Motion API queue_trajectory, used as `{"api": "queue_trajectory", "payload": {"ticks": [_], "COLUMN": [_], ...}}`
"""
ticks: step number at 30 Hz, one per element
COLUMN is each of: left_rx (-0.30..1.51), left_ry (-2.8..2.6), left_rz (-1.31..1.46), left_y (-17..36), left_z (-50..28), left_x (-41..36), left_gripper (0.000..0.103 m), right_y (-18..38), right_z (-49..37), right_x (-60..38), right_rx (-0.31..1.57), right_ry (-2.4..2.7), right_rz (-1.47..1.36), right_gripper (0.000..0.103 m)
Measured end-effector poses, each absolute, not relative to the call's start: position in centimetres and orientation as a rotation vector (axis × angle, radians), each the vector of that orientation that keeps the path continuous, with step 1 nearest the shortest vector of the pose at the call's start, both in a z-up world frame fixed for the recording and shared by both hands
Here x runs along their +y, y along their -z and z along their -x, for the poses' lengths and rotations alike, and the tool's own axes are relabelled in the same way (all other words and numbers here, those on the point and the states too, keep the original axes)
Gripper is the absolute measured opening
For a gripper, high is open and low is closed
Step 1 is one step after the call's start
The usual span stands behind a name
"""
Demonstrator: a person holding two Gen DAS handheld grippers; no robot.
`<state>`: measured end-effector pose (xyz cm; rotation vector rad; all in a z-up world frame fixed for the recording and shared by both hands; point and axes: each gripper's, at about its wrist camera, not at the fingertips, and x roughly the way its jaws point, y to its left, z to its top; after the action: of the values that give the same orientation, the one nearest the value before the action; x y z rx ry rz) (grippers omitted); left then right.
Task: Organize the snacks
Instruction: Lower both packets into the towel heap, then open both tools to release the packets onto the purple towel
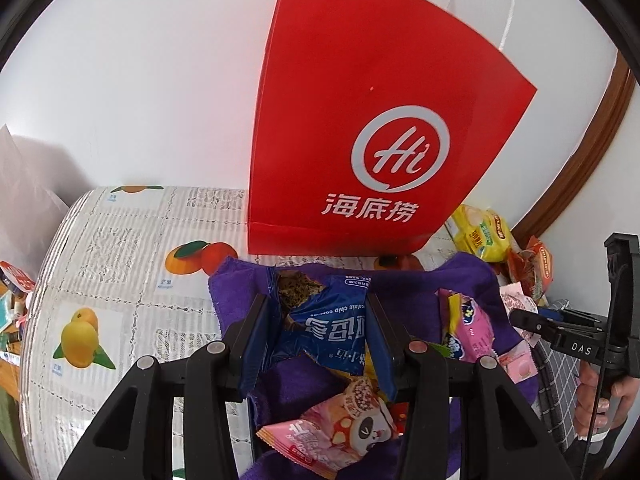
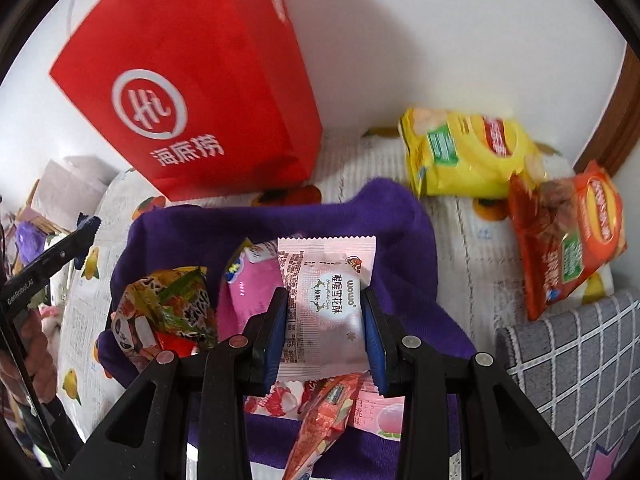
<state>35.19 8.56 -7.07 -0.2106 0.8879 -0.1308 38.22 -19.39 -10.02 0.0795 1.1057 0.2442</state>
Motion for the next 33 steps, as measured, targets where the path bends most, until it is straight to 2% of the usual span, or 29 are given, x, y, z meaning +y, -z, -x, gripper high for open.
{"api": "queue_trajectory", "payload": {"ticks": [6,14,25,33], "left_rx": [0.911,0.956,1.072,1.103], "left_ry": [0.115,0.128,0.082,0.096], "left_rz": [0.225,0.225,0.245,0.252], "left_y": [8.3,9.5,12.1,12.8], "left_z": [-35.6,-36.1,-37.1,-37.3], "left_x": [9.0,8.4,8.4,8.1], "left_gripper": [0.044,0.044,0.044,0.044], "right_y": [12.1,12.7,10.1,8.9], "right_z": [-39.2,-38.9,-37.8,-37.5], "right_x": [-19.9,-18.7,-18.7,-18.6], "right_rx": [1.182,1.203,1.111,1.067], "right_ry": [-0.273,-0.287,-0.297,-0.311], "right_rz": [-0.133,-0.056,-0.031,-0.036], "right_gripper": [0.036,0.038,0.056,0.056]}}
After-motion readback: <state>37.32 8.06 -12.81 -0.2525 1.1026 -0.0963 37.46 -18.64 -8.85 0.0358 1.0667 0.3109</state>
